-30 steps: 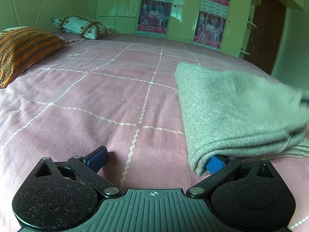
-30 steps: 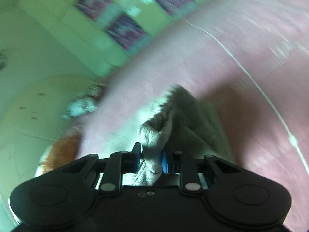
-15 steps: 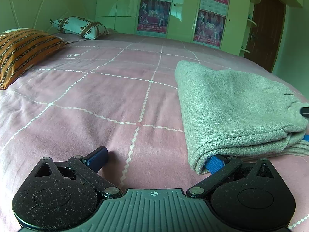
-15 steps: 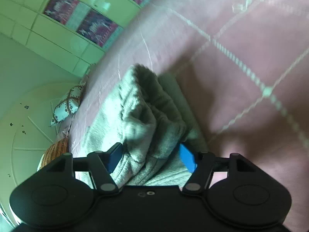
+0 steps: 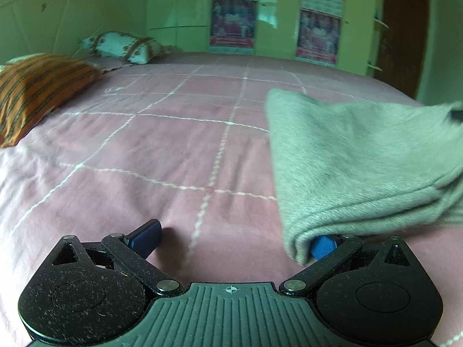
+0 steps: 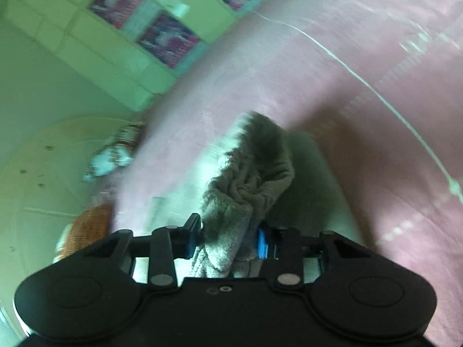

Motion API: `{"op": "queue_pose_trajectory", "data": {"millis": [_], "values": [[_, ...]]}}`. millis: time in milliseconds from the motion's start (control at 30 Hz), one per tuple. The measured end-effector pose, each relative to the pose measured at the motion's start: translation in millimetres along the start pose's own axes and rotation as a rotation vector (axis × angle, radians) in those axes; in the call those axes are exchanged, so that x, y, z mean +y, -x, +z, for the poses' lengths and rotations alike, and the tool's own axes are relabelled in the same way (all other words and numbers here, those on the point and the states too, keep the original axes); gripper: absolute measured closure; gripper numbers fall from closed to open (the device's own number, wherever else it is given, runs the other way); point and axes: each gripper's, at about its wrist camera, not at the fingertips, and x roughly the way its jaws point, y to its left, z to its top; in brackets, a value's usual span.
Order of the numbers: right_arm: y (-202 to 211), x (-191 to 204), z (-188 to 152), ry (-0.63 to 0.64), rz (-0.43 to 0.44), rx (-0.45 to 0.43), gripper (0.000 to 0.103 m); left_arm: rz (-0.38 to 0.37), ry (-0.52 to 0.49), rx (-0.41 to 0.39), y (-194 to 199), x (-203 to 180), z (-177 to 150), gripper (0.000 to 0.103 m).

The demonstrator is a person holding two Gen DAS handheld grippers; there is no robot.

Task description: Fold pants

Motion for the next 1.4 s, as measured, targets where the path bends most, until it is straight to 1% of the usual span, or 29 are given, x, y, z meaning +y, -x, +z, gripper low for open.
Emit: {"op": "queue_pose_trajectory", "data": {"millis": [100,167,200,267,300,333,367,400,433,467,633,667,700,733,767,800,833,867,933,1067,1133,1200,1233,1267,1300,1333,1367,1400], "values": [[29,30,11,0.042,0.116,-0.064,0.077,-0.010,-0.001,-0.010,2,2,-1,0.001],[45,34,15,0.047,0.147,-0.099,0.079,-0.012,-0.008,-0.014,3,0,-2,0.001],[48,29,15,0.035,0.146,-0.095,0.079,-0.010,-0.007,-0.013,3,0,-2,0.001],[43,10,8,0.017,0.108,-0.087,0.080,-0.011,0.006,-0.012,2,2,-4,0.001],[34,-5,3,0.003,0.064,-0.073,0.080,-0.014,0.014,-0.014,2,3,-5,0.001],[21,-26,-2,-0.041,0.000,-0.032,0.080,-0.016,0.017,-0.013,2,4,-5,0.001],[5,-50,-8,-0.120,-0.067,0.039,0.080,-0.019,0.017,-0.012,1,4,-5,0.001],[-3,-69,-14,-0.179,-0.062,0.068,0.080,-0.020,0.017,-0.011,1,4,-5,0.001],[-2,-77,-17,-0.204,-0.020,0.051,0.080,-0.021,0.018,-0.011,1,5,-5,0.001],[1,-79,-17,-0.212,-0.003,0.046,0.080,-0.022,0.020,-0.012,1,6,-6,0.001],[0,-71,-14,-0.194,-0.013,0.056,0.080,-0.027,0.029,-0.009,-2,8,-5,0.000],[4,-68,-13,-0.194,-0.001,0.045,0.080,-0.028,0.030,-0.009,-1,8,-5,0.000],[10,-62,-12,-0.171,0.031,0.016,0.080,-0.029,0.030,-0.009,-2,8,-5,0.000],[9,-57,-12,-0.128,0.043,-0.008,0.080,-0.028,0.027,-0.008,-2,8,-5,0.000],[5,-53,-11,-0.078,0.000,-0.004,0.080,-0.028,0.021,-0.003,-3,7,-5,0.000],[-3,-57,-12,-0.077,-0.049,0.026,0.079,-0.033,0.018,0.006,-5,6,-4,0.000],[-9,-66,-13,-0.103,-0.054,0.042,0.079,-0.036,0.017,0.013,-5,6,-2,0.000],[-10,-71,-12,-0.120,-0.040,0.039,0.079,-0.040,0.012,0.019,-5,6,-1,0.000],[-9,-69,-10,-0.111,-0.032,0.038,0.077,-0.054,0.004,0.028,-6,9,0,0.000],[-5,-59,-7,-0.021,-0.040,0.042,0.077,-0.083,-0.006,0.030,-4,13,1,0.000],[-7,-57,-5,0.001,-0.054,0.046,0.078,-0.088,-0.017,0.017,1,14,1,0.000],[2,-50,-2,0.030,-0.022,0.021,0.079,-0.082,-0.023,0.017,4,14,-1,0.000],[4,-44,-1,0.068,-0.011,-0.003,0.079,-0.081,-0.024,0.020,6,15,-3,0.000],[0,-44,-1,0.093,-0.038,0.003,0.078,-0.082,-0.030,0.022,8,15,-4,0.000],[-8,-48,0,0.084,-0.085,0.036,0.075,-0.089,-0.038,0.026,10,16,-5,0.000],[-14,-57,0,0.047,-0.100,0.068,0.074,-0.095,-0.045,0.028,14,18,-7,0.000],[-13,-65,2,0.003,-0.071,0.070,0.074,-0.092,-0.056,0.028,19,22,-9,0.000],[-6,-70,3,-0.028,-0.039,0.053,0.071,-0.068,-0.071,0.028,24,26,-12,0.000]]}}
